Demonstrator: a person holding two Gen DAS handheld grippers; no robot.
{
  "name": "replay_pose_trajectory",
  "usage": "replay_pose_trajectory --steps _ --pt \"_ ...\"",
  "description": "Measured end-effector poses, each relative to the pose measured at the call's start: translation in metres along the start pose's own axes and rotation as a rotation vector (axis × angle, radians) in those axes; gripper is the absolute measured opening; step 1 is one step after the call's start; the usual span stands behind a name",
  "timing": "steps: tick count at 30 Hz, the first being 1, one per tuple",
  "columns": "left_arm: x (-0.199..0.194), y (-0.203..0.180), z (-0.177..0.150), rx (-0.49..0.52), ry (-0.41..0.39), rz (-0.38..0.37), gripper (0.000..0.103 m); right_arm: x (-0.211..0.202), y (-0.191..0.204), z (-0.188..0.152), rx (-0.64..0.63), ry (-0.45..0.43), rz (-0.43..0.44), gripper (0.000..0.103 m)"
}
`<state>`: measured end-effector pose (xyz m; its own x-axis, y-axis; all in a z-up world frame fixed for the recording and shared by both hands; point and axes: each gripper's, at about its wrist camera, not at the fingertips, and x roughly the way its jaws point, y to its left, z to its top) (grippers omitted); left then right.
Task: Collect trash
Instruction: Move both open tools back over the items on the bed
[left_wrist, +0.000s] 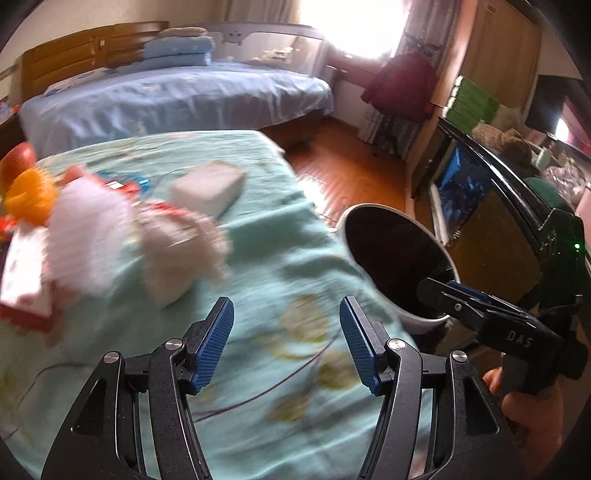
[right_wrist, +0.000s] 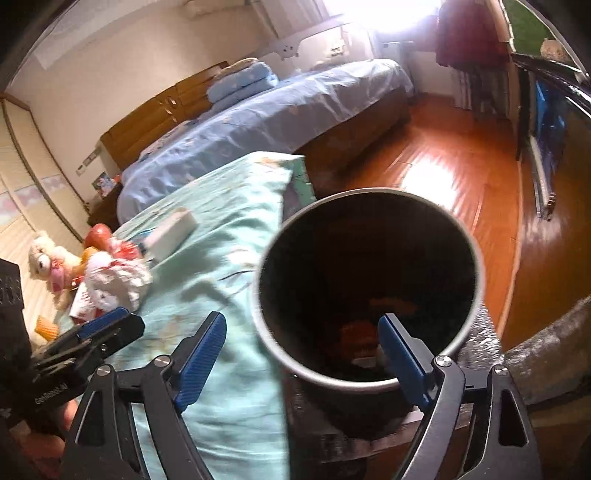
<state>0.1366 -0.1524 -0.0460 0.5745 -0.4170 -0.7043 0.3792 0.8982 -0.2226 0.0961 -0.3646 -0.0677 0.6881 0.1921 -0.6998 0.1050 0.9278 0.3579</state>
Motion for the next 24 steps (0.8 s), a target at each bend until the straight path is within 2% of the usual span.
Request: replay_pose_trajectory --steps 13,24 --pt "-0.048 0.073 -0.027 -0.126 -0.061 0.105 0.060 0.015 0.082 -0.017 -0.094 0.024 0.109 0.092" --pt "-0.065 0.125 -0.040 -0.213 -0.079 0.184 0.063 0.035 0.127 -0.022 -0.147 0.054 0.160 0.094"
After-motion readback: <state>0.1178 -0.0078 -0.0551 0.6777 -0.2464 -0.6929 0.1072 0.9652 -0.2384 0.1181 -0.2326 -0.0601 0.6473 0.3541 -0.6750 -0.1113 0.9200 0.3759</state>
